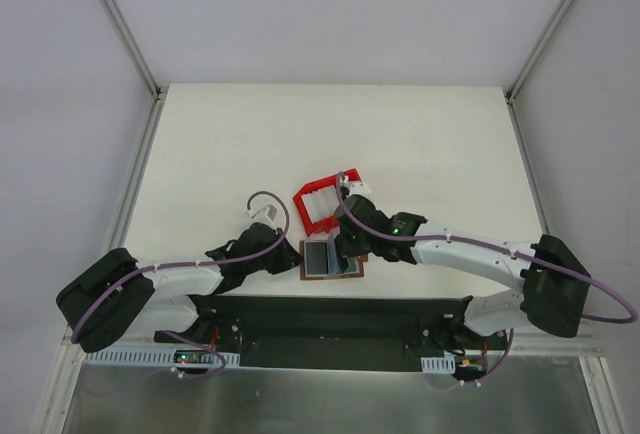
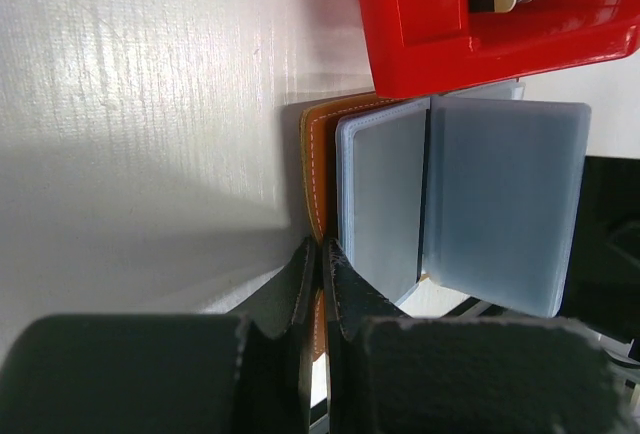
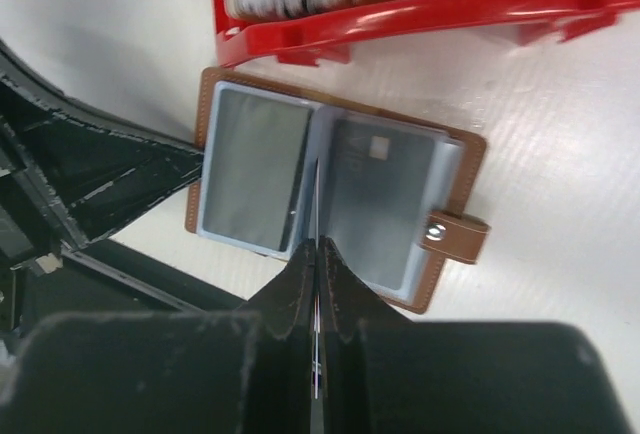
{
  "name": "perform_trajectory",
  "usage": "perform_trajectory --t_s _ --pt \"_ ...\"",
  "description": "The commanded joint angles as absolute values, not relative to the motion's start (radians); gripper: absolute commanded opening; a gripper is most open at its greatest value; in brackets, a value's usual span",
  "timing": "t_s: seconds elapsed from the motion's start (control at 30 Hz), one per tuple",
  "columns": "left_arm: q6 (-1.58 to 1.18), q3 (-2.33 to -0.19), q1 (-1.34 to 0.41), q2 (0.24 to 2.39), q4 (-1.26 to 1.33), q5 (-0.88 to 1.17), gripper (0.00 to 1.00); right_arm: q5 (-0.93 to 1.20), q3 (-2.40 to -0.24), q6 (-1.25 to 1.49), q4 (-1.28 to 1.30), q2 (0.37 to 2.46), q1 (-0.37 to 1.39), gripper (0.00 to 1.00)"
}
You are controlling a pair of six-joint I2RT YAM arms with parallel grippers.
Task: Put the credit cards into the card holder
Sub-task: Insert the credit card into the card holder.
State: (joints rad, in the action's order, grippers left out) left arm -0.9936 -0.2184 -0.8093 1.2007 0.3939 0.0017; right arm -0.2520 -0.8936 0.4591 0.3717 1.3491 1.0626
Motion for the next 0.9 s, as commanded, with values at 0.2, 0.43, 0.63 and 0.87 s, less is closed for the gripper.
perform_trajectory --t_s 0.2,0.43,0.63,0.87 --pt "-0.936 -0.184 -0.801 1.236 0.216 -0.005 0.0 -0.084 -0.916 0.465 0.179 1.454 1.086 0.0" --pt "-0.939 -0.179 -0.801 1.23 0.21 -0.003 0.0 -0.126 -0.793 0.509 0.098 1.344 1.04 0.0" --pt "-0.933 -0.19 -0.801 1.256 0.21 -0.002 0.0 -0.052 -0.628 0.575 -0.109 1.269 0.956 0.0" --pt "-0.931 -0.199 -0.799 1.275 0.21 -0.002 0.0 -0.014 -0.545 0.623 -0.264 1.292 0.914 0.0"
